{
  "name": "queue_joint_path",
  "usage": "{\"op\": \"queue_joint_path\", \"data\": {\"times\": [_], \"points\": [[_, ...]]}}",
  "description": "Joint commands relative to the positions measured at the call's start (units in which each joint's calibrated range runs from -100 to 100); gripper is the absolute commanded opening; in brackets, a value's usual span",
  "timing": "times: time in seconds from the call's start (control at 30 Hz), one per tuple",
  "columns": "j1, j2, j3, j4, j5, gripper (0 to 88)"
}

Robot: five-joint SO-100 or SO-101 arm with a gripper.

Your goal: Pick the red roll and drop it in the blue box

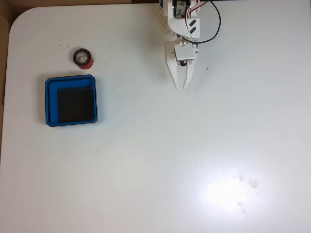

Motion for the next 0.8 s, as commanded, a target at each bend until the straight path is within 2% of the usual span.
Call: {"op": "queue_joint_path", "data": {"times": [0.0,0.67,0.77], "points": [[0.1,-0.4,0.7,-0.4,0.3,0.7],[0.8,-0.4,0.5,-0.3,0.3,0.7],[4.7,-0.4,0.4,-0.3,0.3,0.7]]}}
